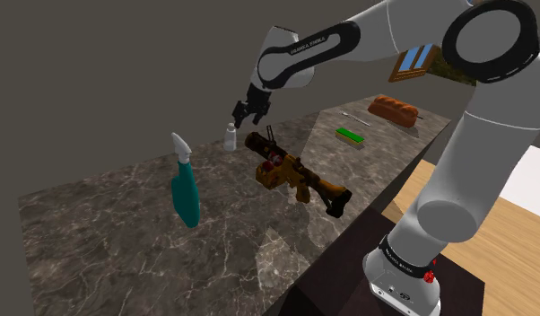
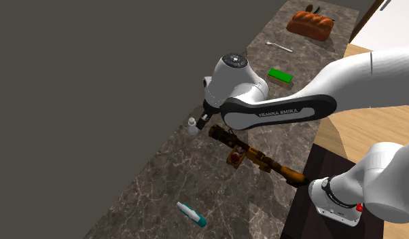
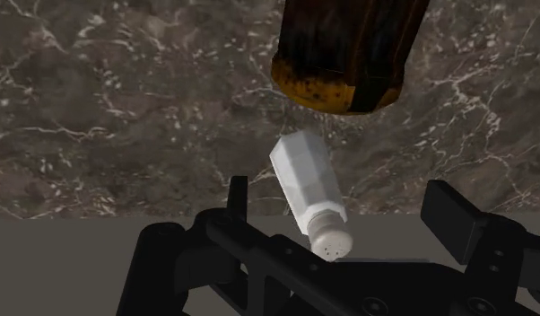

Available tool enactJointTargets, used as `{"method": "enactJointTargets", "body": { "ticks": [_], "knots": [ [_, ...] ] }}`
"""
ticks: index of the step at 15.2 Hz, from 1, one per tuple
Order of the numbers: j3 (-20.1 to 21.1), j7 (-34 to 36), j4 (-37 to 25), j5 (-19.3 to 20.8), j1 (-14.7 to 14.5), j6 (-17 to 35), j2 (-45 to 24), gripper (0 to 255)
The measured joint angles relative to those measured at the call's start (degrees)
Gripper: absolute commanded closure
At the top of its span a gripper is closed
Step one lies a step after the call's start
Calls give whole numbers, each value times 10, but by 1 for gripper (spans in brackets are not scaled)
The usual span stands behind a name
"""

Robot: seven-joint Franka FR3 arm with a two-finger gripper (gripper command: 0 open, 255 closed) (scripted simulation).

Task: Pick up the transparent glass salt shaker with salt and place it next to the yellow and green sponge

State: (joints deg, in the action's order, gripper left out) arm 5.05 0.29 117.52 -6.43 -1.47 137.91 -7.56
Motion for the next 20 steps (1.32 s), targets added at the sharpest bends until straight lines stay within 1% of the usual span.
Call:
{"method": "enactJointTargets", "body": {
  "ticks": [4,11,17,18,20],
  "knots": [
    [2,-3,-59,-4,-2,28,-74,0],
    [3,-2,-69,-3,-6,65,-119,0],
    [3,-2,-70,-3,-7,69,-124,0],
    [3,-2,-70,-3,-7,69,-124,255],
    [3,-2,-70,-3,-7,69,-124,255]
  ]
}}
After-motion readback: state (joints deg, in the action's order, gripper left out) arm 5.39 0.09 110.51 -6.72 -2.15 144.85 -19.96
